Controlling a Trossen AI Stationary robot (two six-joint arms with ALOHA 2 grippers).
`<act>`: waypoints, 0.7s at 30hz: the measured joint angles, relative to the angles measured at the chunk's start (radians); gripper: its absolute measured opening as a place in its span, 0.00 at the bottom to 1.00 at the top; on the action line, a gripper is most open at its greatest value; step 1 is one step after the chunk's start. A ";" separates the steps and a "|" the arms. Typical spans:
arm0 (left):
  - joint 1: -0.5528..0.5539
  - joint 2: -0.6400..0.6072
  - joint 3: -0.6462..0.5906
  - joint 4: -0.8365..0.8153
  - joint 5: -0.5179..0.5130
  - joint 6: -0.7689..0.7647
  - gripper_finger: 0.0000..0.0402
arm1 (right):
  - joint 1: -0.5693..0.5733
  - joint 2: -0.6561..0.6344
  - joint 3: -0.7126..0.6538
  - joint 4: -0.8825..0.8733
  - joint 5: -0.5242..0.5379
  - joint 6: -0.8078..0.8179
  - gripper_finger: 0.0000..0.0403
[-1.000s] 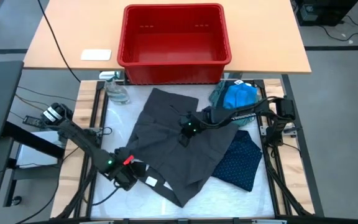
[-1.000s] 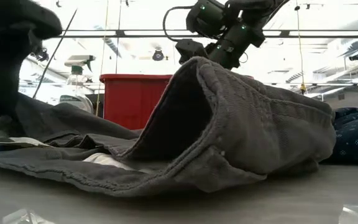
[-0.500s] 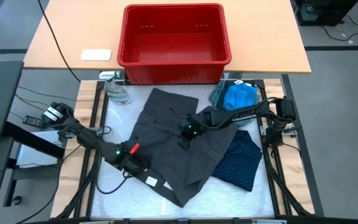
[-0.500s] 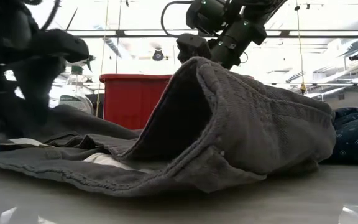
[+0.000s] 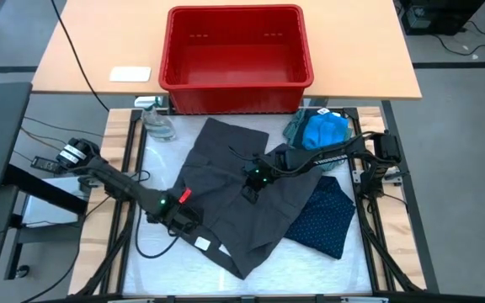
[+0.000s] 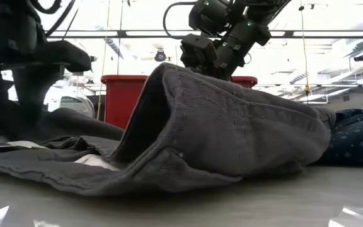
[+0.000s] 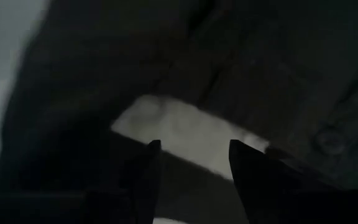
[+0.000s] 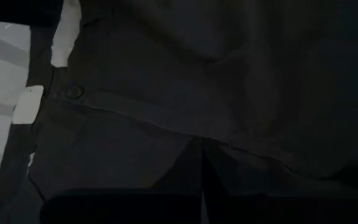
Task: Fold laundry
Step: Fold the gray shorts
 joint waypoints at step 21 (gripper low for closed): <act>0.085 0.000 -0.038 0.165 -0.088 0.213 0.47 | -0.008 -0.001 0.000 -0.011 0.028 -0.044 0.02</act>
